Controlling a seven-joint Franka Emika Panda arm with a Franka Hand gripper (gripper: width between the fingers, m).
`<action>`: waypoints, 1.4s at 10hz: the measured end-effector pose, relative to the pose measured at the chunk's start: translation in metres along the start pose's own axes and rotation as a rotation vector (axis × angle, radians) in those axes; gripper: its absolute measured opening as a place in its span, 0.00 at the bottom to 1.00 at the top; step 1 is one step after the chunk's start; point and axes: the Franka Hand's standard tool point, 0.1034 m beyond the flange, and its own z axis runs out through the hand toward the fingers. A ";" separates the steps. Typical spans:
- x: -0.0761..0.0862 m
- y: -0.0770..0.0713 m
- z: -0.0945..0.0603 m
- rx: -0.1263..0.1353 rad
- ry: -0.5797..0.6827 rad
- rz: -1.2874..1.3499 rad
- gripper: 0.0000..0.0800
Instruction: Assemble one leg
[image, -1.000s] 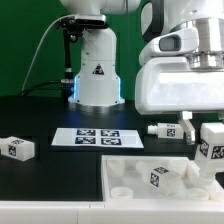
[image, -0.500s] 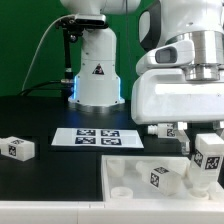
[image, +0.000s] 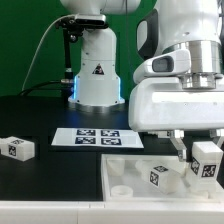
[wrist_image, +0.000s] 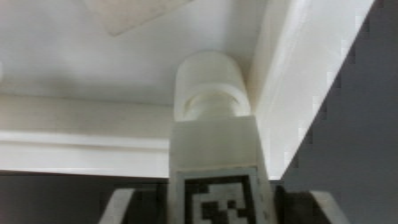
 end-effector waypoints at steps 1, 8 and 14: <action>0.001 0.000 0.001 -0.001 0.029 0.000 0.36; -0.003 0.000 0.000 -0.007 0.076 0.031 0.66; 0.018 0.005 -0.011 0.010 -0.056 0.057 0.81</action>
Offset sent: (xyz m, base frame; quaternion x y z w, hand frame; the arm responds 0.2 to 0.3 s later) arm -0.0145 0.0035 -0.0107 -0.0274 0.0091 0.0426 0.9987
